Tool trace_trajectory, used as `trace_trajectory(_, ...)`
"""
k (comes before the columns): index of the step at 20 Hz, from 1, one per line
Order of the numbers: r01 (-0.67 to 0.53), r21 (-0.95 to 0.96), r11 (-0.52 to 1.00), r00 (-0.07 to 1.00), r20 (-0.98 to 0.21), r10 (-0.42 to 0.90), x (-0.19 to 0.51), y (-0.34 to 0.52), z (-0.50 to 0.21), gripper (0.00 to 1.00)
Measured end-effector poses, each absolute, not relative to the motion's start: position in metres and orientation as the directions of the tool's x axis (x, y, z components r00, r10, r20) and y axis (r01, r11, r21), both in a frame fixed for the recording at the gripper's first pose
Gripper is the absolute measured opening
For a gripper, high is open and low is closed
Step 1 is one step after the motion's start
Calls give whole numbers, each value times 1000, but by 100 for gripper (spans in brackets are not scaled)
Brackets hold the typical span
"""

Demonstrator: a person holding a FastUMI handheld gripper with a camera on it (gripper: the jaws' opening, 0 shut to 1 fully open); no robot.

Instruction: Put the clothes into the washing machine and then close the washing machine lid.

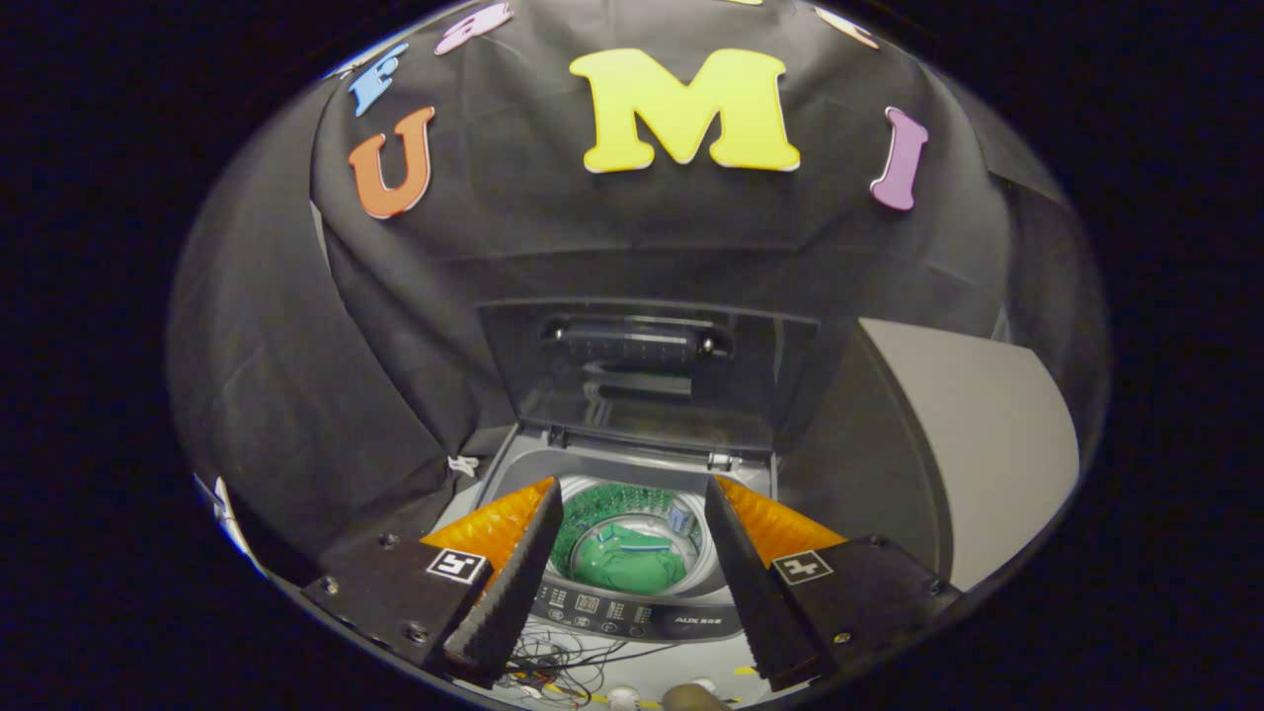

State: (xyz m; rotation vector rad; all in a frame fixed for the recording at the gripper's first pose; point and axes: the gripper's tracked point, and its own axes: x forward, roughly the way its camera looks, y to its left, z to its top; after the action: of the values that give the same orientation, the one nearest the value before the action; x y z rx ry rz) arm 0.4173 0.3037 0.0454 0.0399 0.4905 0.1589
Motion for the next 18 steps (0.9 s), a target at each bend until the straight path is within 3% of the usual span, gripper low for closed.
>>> trace_trajectory(7,-138,55,989,920,-363,148,426,307,115,91)
trace_trajectory(18,-71,92,993,921,-376,101,528,326,154,91)
